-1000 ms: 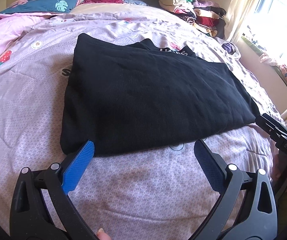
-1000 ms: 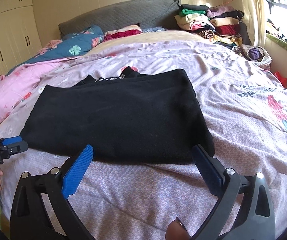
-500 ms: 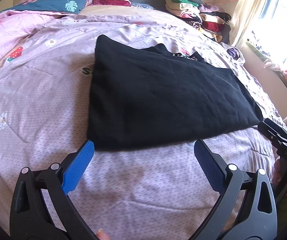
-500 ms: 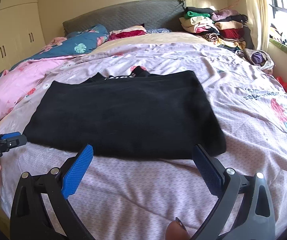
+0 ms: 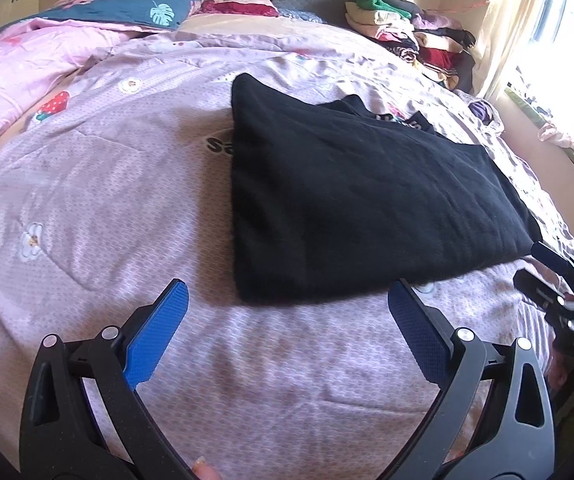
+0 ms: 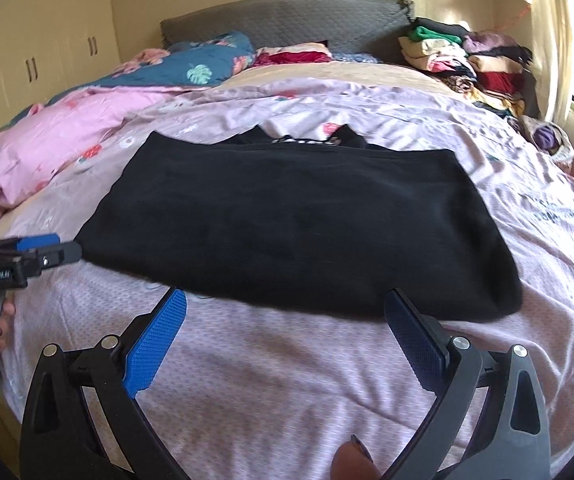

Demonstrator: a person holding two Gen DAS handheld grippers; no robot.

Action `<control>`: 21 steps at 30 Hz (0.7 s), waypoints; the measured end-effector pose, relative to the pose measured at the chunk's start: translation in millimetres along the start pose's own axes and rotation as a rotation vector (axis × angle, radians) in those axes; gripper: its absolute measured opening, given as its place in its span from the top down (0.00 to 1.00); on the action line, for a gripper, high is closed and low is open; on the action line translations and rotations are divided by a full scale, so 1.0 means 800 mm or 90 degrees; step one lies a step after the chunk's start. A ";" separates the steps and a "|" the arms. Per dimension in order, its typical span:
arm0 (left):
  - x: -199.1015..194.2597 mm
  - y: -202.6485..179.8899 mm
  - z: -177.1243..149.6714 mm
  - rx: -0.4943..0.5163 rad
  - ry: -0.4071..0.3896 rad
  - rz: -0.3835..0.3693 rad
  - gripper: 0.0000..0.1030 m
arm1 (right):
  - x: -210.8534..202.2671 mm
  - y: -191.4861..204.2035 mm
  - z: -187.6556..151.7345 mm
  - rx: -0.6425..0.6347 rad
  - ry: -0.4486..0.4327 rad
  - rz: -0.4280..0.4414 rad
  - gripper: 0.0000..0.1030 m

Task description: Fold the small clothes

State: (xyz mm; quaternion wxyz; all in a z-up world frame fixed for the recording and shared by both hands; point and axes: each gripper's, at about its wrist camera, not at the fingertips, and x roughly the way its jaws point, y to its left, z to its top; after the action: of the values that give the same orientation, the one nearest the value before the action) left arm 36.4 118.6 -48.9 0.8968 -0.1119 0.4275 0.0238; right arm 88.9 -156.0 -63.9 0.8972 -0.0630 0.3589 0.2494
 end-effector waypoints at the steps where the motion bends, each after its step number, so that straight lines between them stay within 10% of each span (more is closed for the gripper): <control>1: 0.000 0.004 0.003 -0.002 -0.002 0.004 0.09 | 0.003 0.007 0.002 -0.009 0.001 0.002 0.04; 21: 0.048 0.053 0.110 -0.033 -0.017 0.056 0.09 | 0.081 0.139 0.013 -0.251 0.047 -0.014 0.04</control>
State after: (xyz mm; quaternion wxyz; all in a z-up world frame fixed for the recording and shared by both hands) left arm 121.5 177.3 -32.7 0.8973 -0.1163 0.4189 0.0758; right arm 81.0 -30.1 -92.7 0.8564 -0.2505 0.3354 0.3022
